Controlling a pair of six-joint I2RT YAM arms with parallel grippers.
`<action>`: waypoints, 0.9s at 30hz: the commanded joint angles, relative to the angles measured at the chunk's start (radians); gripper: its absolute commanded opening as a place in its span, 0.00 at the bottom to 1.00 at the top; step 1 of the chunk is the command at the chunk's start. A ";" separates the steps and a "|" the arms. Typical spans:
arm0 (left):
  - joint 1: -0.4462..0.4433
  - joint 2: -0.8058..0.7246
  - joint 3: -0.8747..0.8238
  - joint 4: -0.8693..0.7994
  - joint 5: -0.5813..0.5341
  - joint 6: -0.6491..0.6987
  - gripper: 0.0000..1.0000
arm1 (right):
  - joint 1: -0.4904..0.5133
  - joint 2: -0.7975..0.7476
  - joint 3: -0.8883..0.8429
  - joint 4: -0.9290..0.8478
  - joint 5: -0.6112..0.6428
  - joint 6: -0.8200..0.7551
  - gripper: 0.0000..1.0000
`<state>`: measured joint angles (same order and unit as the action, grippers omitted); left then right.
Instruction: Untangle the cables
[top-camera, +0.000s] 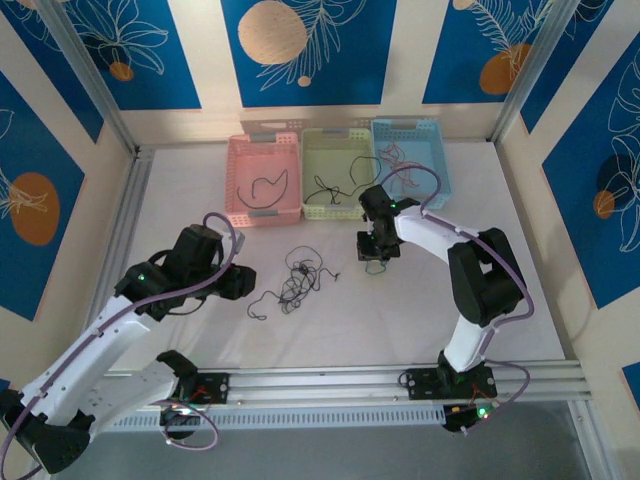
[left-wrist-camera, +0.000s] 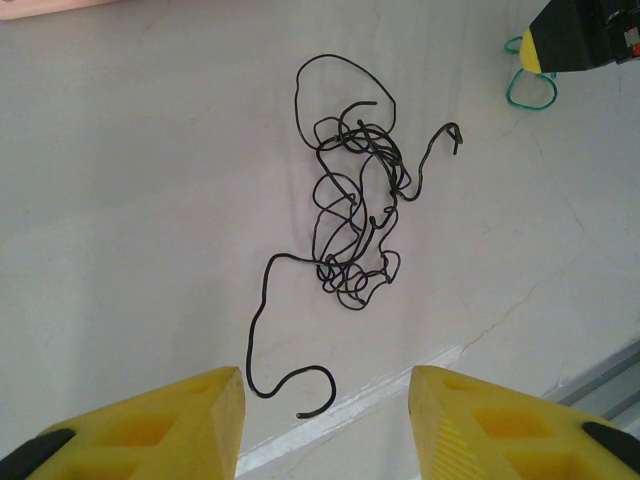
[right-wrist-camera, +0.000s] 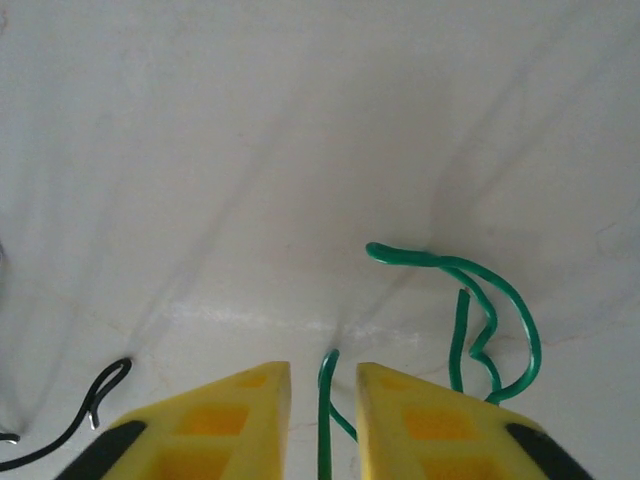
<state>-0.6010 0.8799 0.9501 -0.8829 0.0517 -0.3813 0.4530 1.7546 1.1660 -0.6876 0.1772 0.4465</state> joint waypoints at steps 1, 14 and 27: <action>0.014 -0.009 -0.008 -0.007 0.008 0.028 0.48 | 0.014 0.006 0.031 -0.032 0.004 -0.007 0.18; 0.015 -0.007 -0.008 -0.007 0.005 0.028 0.48 | 0.010 -0.217 0.042 0.003 -0.032 -0.029 0.00; 0.017 -0.003 -0.008 -0.005 0.013 0.030 0.48 | -0.109 -0.438 0.061 0.048 -0.158 0.013 0.00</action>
<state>-0.5995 0.8799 0.9501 -0.8825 0.0517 -0.3809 0.3595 1.3392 1.2175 -0.6430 0.0746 0.4427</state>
